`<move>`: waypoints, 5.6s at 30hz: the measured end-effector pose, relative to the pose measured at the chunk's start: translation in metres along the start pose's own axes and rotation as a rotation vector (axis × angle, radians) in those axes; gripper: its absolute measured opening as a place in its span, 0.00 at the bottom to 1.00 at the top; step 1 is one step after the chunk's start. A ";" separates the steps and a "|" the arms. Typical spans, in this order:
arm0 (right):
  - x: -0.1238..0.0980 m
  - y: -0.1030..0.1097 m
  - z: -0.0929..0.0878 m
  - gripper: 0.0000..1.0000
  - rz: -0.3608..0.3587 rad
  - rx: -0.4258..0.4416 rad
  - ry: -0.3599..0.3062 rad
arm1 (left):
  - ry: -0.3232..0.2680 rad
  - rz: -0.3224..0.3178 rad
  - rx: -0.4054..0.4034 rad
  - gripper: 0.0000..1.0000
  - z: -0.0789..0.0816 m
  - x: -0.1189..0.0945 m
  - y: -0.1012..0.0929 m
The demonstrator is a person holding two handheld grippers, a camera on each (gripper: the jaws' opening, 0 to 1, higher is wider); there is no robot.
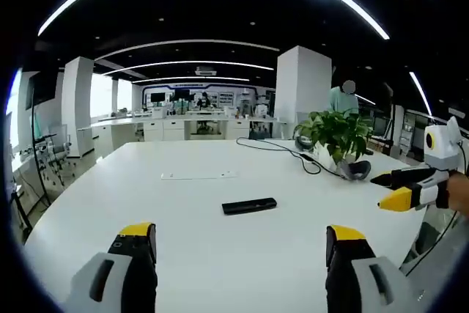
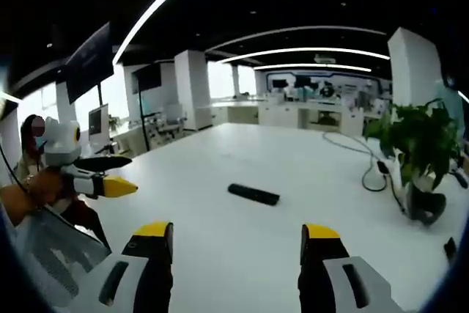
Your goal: Press the specified remote control buttons in sequence, fully releasing each button before pressing the next.
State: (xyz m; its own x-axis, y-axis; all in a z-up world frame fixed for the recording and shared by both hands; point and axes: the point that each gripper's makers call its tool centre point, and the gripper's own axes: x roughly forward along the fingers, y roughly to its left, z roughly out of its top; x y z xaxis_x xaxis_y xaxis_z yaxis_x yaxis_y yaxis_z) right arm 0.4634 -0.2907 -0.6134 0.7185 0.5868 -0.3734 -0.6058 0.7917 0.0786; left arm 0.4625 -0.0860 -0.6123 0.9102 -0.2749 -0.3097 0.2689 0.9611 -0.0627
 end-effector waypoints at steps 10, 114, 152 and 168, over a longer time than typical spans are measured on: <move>0.000 -0.001 -0.002 0.69 -0.004 -0.005 0.007 | -0.003 -0.003 0.002 1.00 0.001 0.000 -0.001; 0.016 -0.018 0.058 0.68 0.061 -0.097 -0.119 | -0.036 -0.047 0.113 1.00 0.036 0.019 0.013; 0.115 -0.068 0.029 0.66 0.138 -0.272 0.032 | 0.115 -0.240 0.302 1.00 0.010 0.130 0.038; 0.165 -0.082 0.005 0.62 0.191 -0.318 0.125 | 0.195 -0.324 0.370 1.00 -0.013 0.186 0.045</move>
State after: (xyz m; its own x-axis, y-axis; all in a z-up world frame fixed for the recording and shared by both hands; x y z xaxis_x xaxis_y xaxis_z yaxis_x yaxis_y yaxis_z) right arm 0.6333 -0.2584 -0.6772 0.5471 0.6781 -0.4907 -0.8144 0.5666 -0.1251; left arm 0.6394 -0.0933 -0.6849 0.6959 -0.5126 -0.5030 0.6520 0.7446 0.1432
